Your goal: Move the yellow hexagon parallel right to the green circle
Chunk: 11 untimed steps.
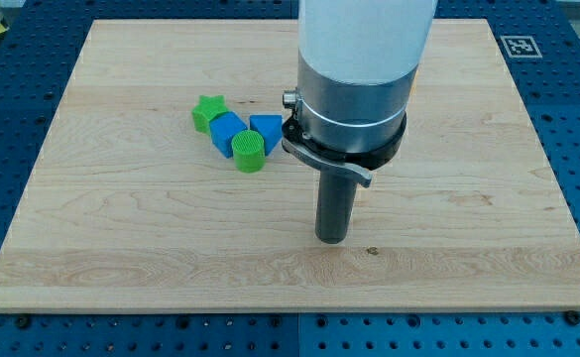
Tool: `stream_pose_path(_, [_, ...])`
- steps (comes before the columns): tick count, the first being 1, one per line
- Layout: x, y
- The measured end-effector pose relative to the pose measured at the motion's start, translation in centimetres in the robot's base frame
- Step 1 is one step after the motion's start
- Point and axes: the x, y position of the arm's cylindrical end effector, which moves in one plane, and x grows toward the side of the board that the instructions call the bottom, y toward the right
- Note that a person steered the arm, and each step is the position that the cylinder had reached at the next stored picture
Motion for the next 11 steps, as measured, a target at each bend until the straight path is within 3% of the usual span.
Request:
stream_pose_path(5, [-9.8, 2.5])
stream_pose_path(9, [-6.5, 1.5])
stream_pose_path(11, [-6.5, 4.4])
